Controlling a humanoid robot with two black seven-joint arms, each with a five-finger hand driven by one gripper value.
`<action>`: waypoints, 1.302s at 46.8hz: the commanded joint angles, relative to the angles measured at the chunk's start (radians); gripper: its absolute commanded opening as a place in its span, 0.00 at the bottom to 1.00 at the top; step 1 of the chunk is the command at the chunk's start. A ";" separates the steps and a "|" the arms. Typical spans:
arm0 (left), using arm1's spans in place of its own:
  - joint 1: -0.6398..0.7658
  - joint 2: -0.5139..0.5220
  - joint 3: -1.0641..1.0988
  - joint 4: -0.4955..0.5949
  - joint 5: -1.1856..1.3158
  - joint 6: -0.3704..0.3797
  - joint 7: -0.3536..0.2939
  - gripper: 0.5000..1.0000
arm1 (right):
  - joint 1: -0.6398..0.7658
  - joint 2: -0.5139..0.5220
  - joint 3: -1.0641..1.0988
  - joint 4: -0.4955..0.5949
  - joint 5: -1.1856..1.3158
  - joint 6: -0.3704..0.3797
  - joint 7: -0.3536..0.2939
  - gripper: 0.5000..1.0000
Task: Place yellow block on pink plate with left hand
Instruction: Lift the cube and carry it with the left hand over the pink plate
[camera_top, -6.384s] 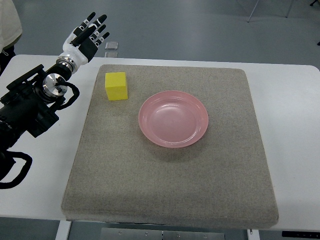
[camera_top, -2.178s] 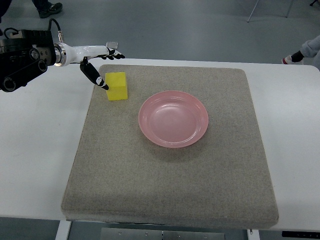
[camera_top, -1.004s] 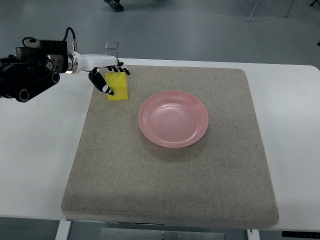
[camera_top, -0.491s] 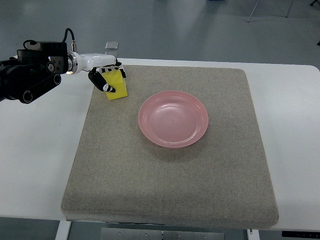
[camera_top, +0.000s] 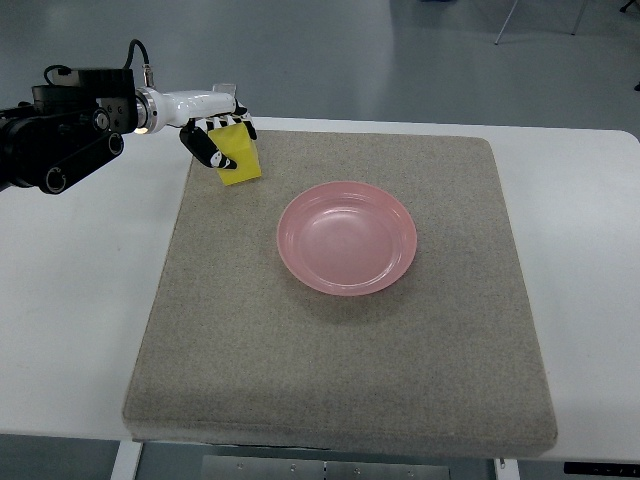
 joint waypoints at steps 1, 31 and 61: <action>-0.014 0.000 -0.002 -0.001 -0.006 0.001 0.000 0.00 | 0.000 0.000 0.000 0.000 0.000 0.000 0.000 0.85; -0.044 0.012 -0.006 -0.331 -0.018 0.040 0.002 0.00 | 0.000 0.000 0.000 0.000 0.000 0.000 0.000 0.85; -0.040 -0.106 0.017 -0.353 0.011 0.020 0.005 0.00 | 0.000 0.000 0.000 0.000 0.000 0.000 0.000 0.85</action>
